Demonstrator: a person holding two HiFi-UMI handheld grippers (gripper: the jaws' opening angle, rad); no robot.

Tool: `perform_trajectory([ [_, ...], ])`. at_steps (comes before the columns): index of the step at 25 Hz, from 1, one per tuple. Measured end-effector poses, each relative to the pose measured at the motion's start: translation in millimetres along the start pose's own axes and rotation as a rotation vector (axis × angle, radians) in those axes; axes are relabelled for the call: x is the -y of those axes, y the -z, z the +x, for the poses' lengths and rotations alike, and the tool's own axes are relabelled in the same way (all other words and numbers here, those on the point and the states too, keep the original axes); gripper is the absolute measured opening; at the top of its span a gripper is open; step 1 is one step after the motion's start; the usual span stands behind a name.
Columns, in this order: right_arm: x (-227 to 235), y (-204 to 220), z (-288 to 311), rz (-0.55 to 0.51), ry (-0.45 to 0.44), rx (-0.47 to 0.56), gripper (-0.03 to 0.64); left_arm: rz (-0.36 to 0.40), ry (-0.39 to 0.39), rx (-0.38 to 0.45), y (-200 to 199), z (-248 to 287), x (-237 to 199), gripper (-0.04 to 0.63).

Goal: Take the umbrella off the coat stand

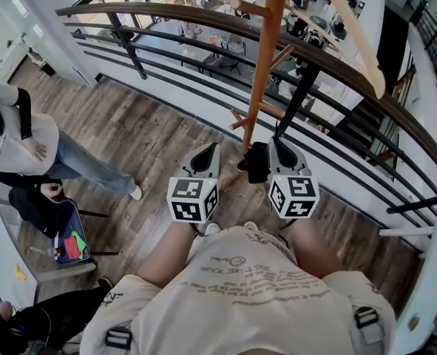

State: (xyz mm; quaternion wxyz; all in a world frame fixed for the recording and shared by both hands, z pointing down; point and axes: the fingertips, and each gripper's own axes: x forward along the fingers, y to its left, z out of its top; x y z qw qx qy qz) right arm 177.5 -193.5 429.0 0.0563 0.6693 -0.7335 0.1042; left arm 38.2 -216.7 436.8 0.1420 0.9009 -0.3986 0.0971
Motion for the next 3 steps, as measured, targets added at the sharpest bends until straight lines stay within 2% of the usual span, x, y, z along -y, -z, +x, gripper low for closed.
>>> perform_trajectory([
  [3,0.3,1.5,1.6,0.002,-0.003,0.001,0.006,0.001,0.001,-0.002,2.4,1.6,0.4,0.003],
])
